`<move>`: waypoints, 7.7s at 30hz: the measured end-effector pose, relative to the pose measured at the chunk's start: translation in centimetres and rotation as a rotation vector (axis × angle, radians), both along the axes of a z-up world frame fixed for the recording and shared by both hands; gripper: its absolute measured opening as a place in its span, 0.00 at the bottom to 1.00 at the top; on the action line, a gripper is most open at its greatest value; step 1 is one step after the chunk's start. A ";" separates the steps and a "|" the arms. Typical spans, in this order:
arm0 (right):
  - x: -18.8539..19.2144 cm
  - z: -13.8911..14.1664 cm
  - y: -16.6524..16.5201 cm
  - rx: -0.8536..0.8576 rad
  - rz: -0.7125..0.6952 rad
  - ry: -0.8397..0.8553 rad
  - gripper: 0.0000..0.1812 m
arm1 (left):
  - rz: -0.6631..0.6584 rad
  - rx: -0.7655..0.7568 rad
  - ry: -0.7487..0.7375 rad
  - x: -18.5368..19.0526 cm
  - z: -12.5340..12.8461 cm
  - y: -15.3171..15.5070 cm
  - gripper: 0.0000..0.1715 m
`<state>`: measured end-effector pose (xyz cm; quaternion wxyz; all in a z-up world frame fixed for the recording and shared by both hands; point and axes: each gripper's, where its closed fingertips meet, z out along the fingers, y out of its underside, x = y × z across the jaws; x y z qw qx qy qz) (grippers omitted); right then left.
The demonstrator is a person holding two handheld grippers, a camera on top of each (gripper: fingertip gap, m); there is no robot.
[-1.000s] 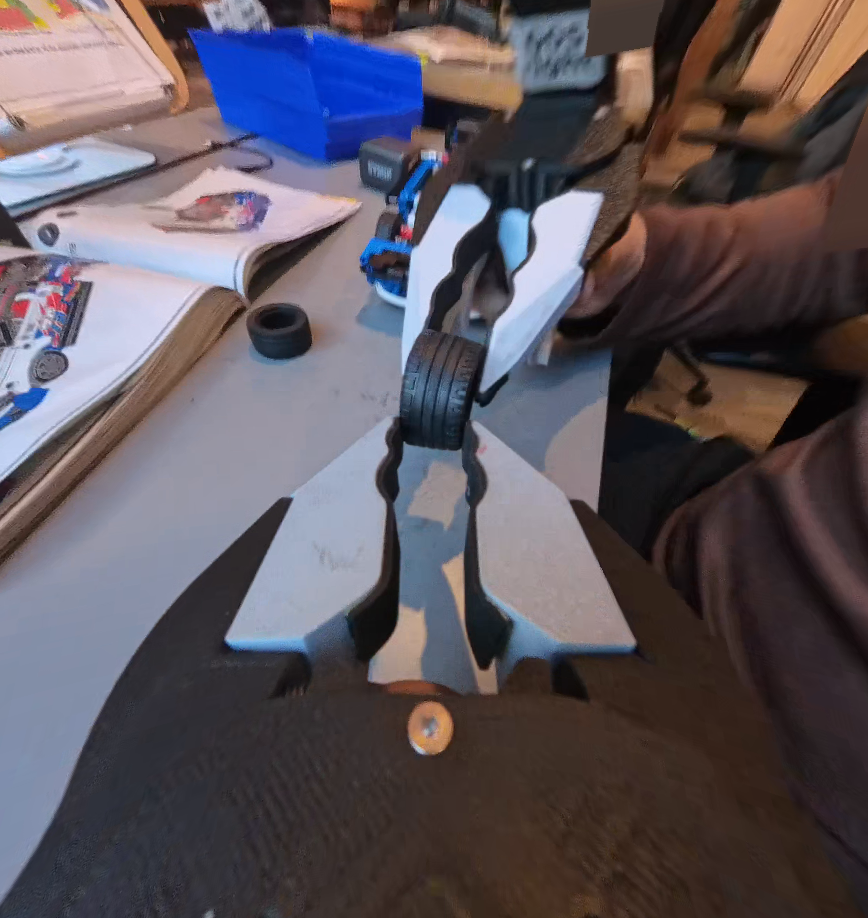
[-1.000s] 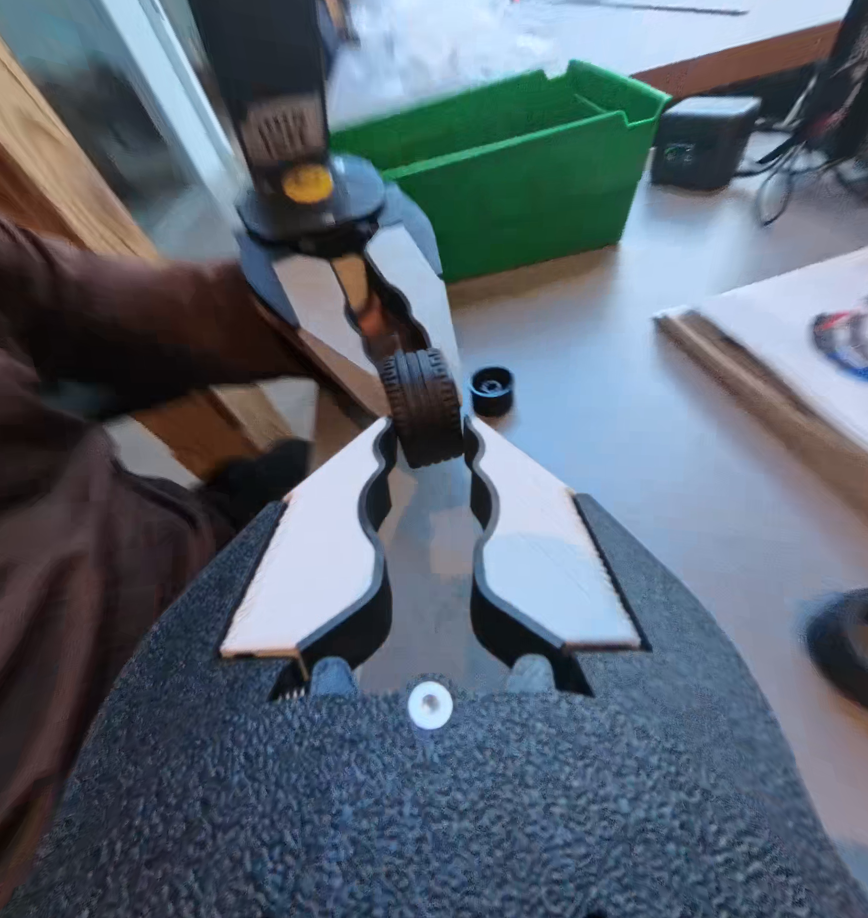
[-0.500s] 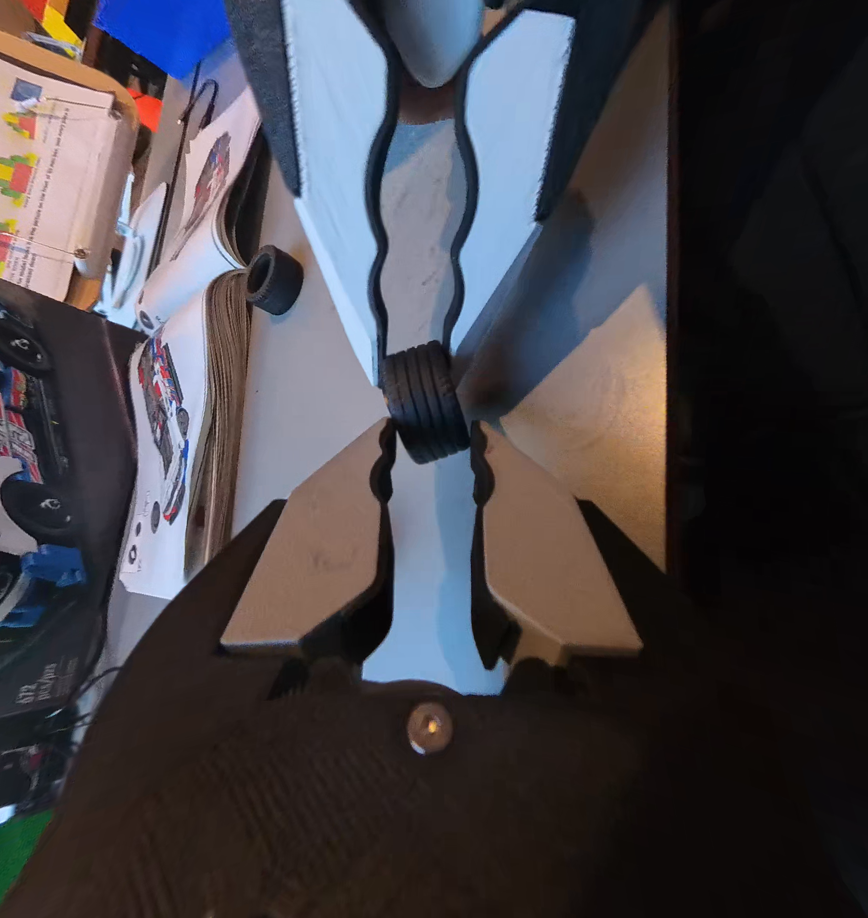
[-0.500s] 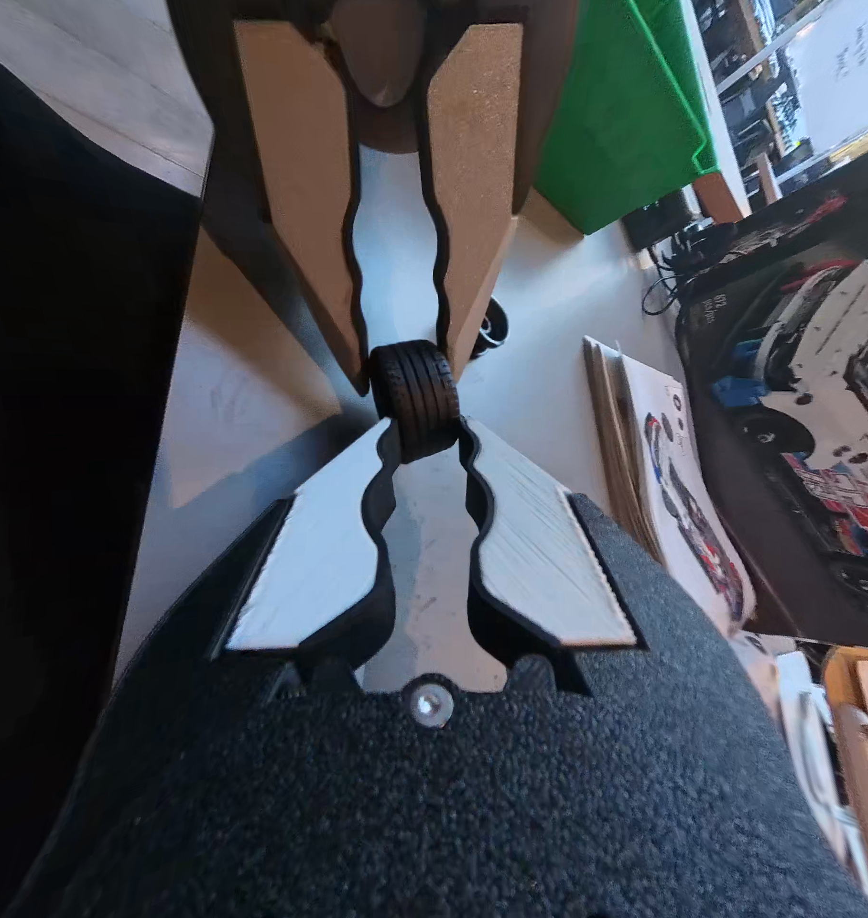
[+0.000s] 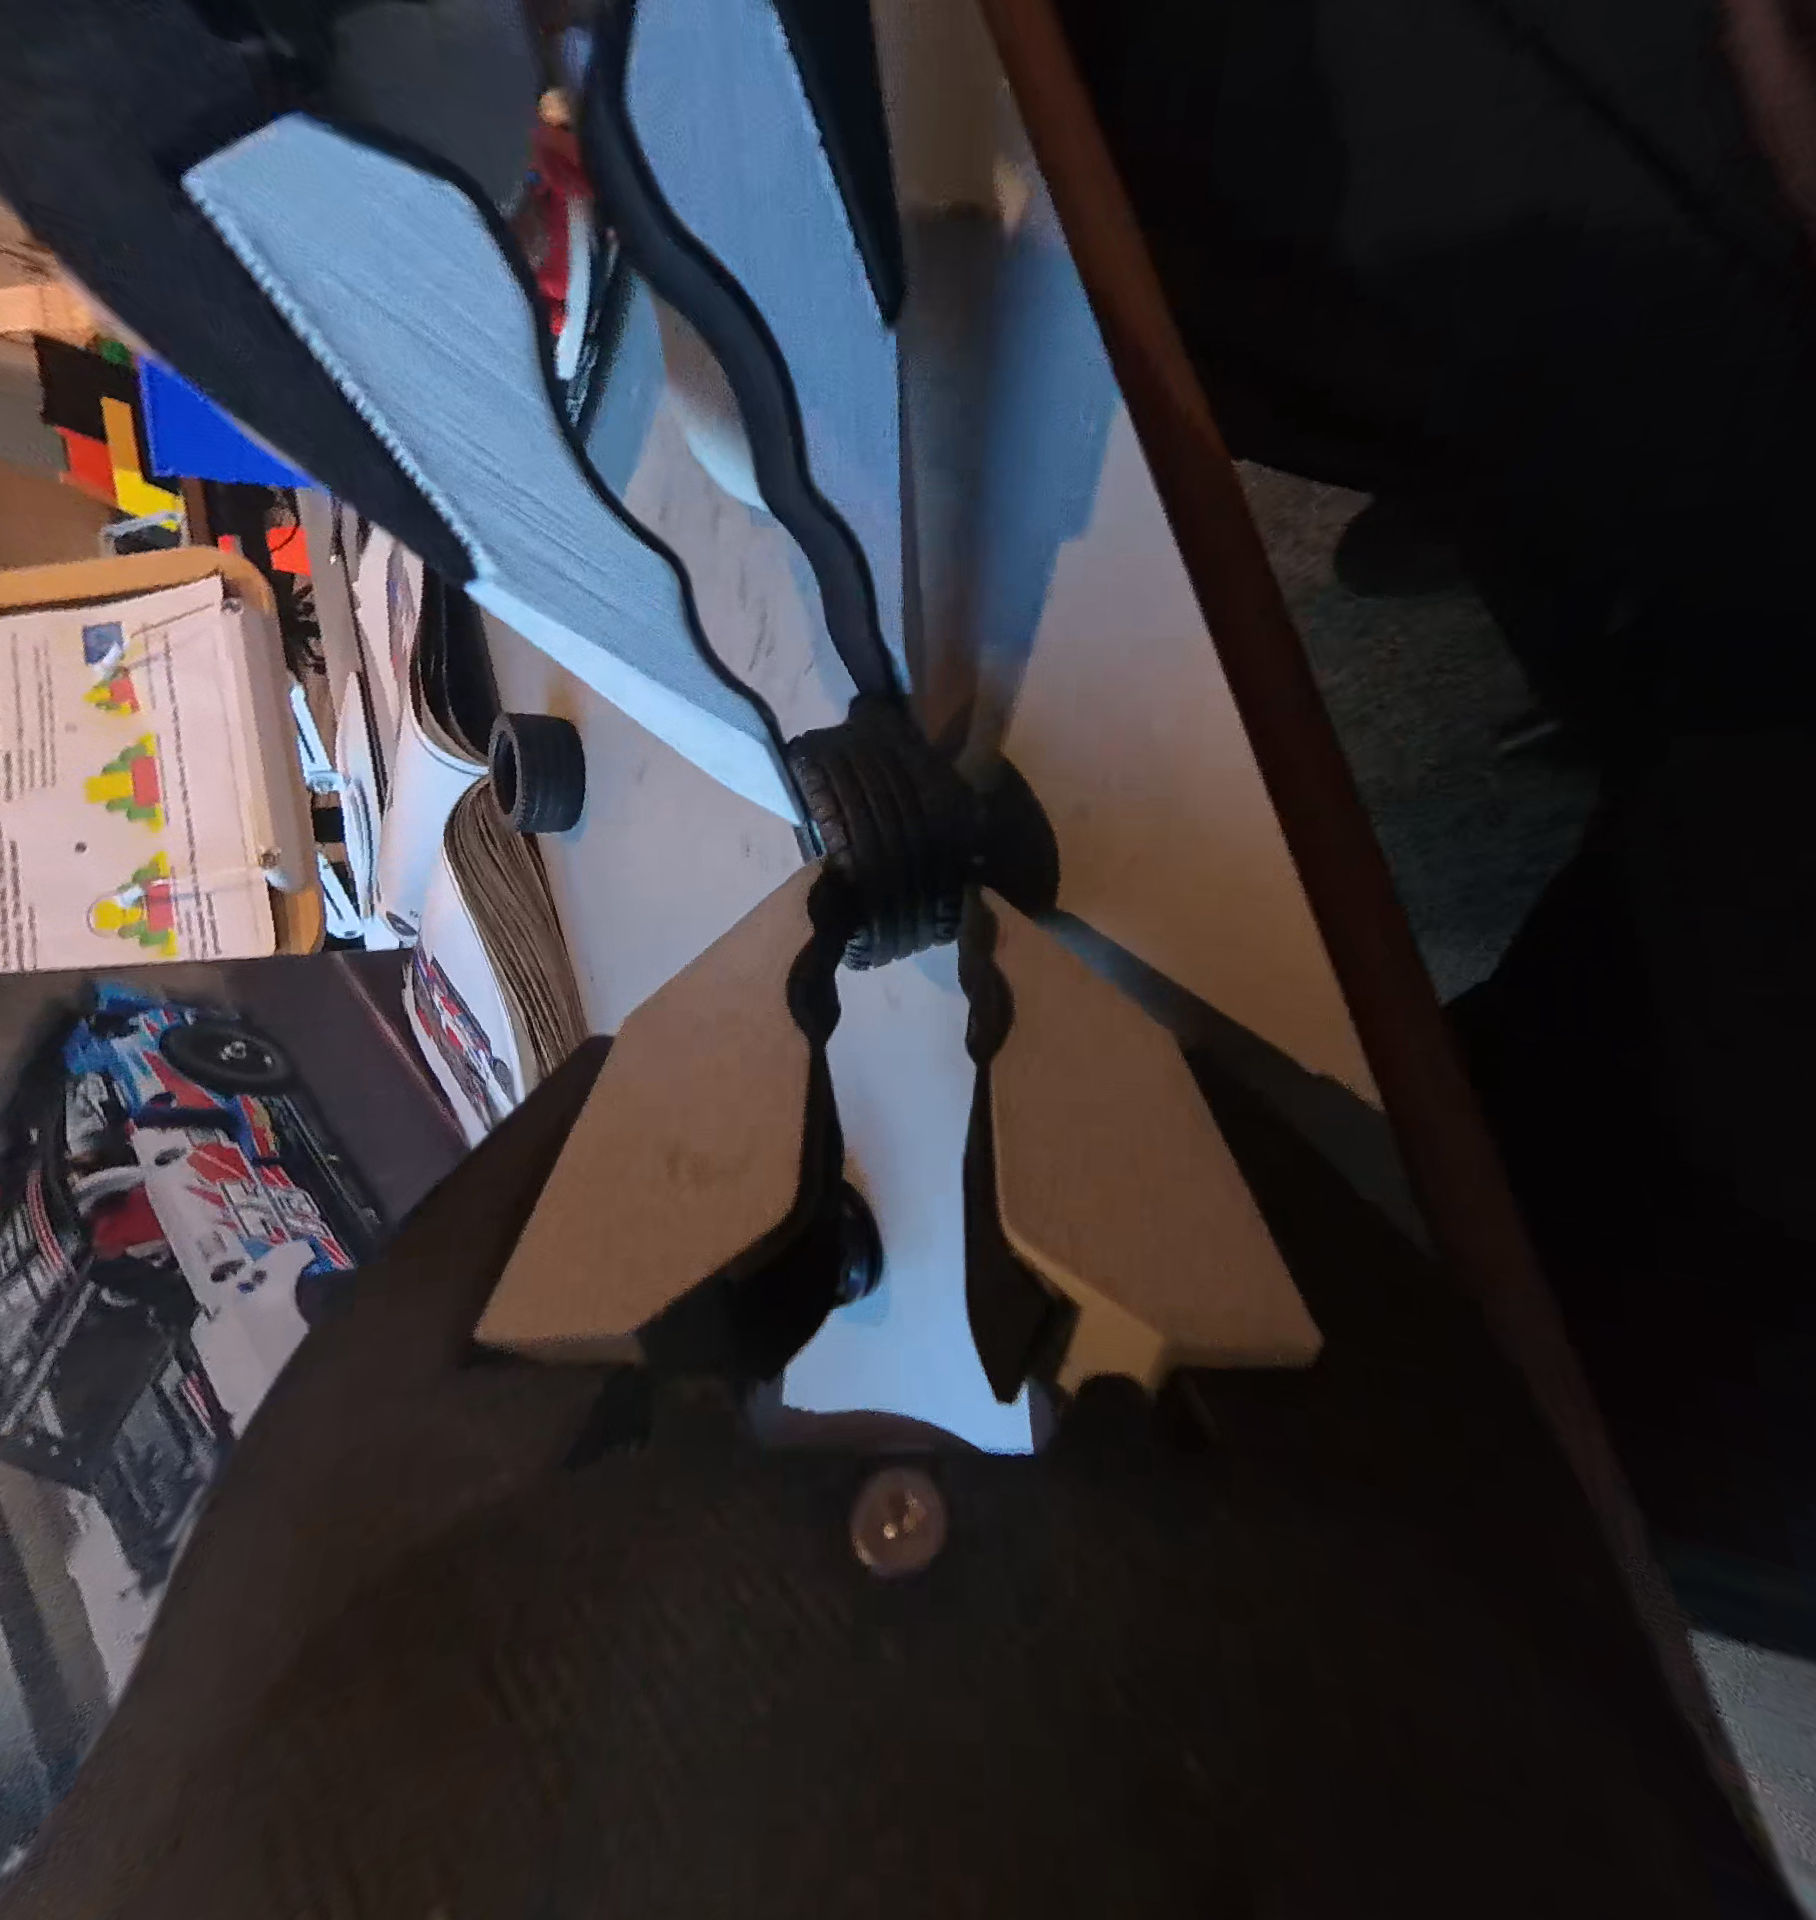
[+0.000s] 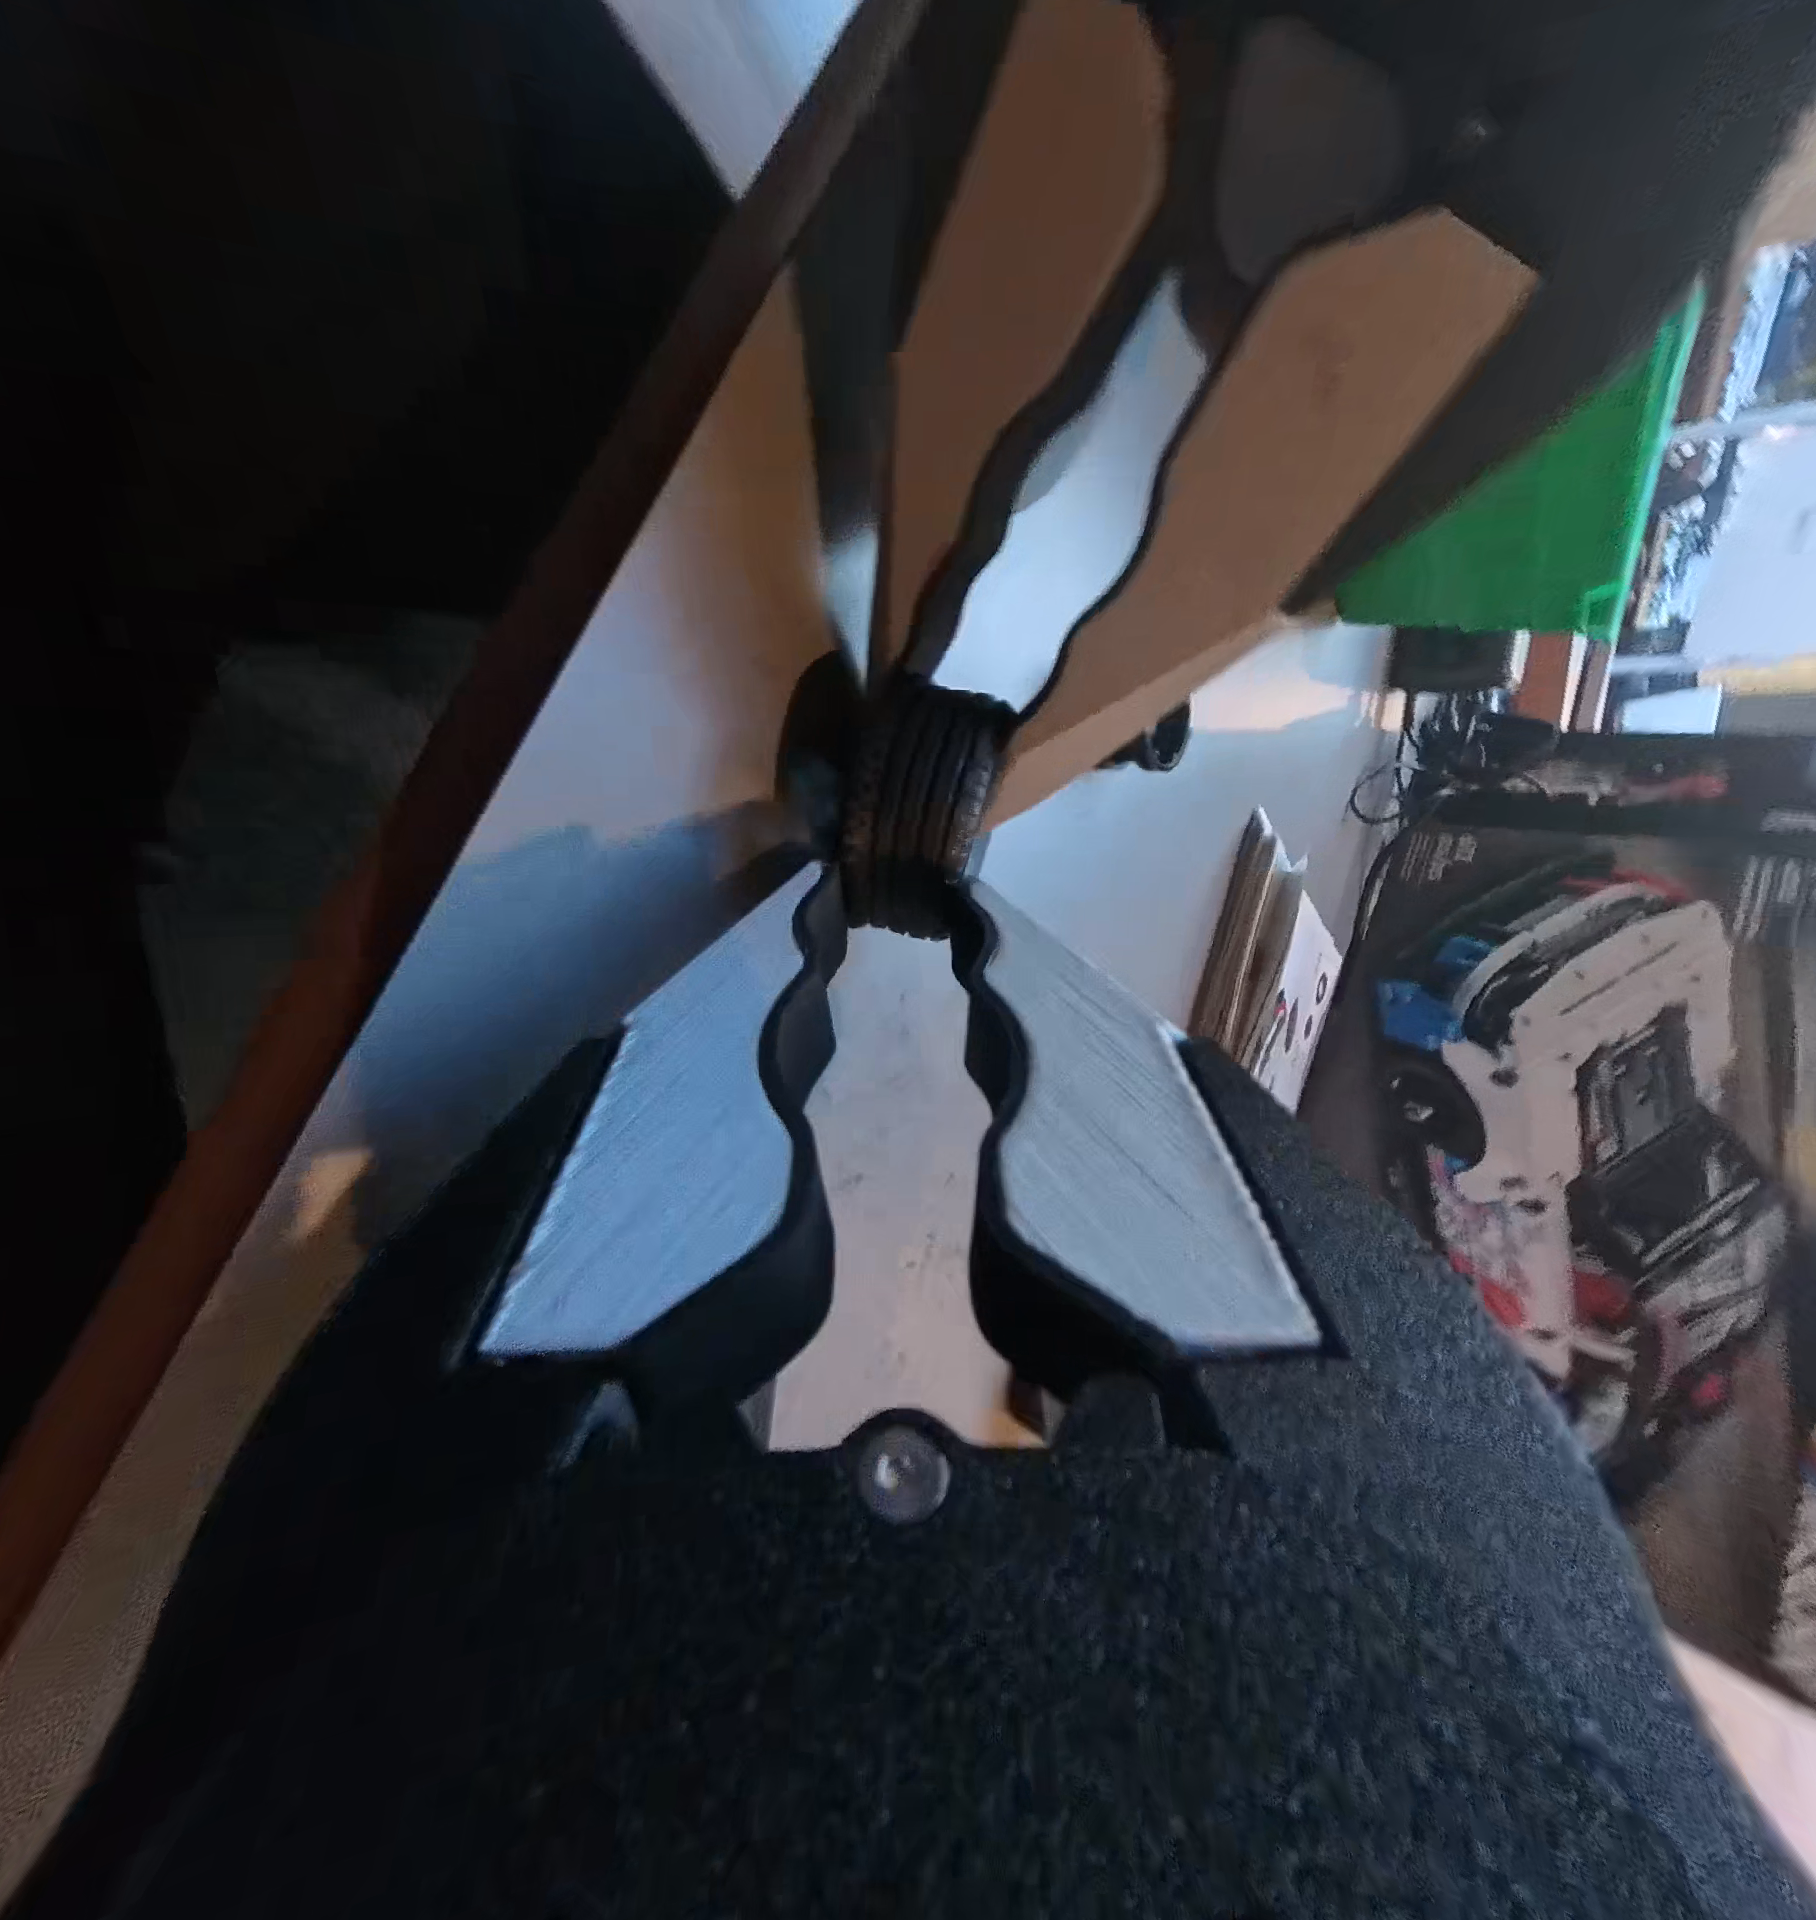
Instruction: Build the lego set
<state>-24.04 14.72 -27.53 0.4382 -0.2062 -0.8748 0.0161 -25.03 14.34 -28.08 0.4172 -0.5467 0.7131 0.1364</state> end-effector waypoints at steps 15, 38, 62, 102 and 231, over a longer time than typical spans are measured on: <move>-0.2 0.0 -0.5 -0.207 0.019 -0.325 0.16 | 0.181 -0.369 -0.293 -0.3 0.0 -0.9 0.11; -0.7 3.7 0.7 -0.269 -0.160 0.411 0.11 | 0.298 0.116 -0.520 -1.3 4.0 -0.6 0.21; 0.9 7.0 0.5 -0.208 -0.036 0.548 0.15 | 0.090 0.542 -0.341 1.7 7.6 -0.3 0.13; 0.5 6.4 3.2 -1.528 -0.450 0.204 0.10 | 0.563 -1.033 -1.557 2.0 6.2 2.7 0.11; 0.5 8.9 2.6 -1.670 -0.309 0.190 0.11 | 0.527 -1.059 -1.730 0.5 9.1 2.7 0.12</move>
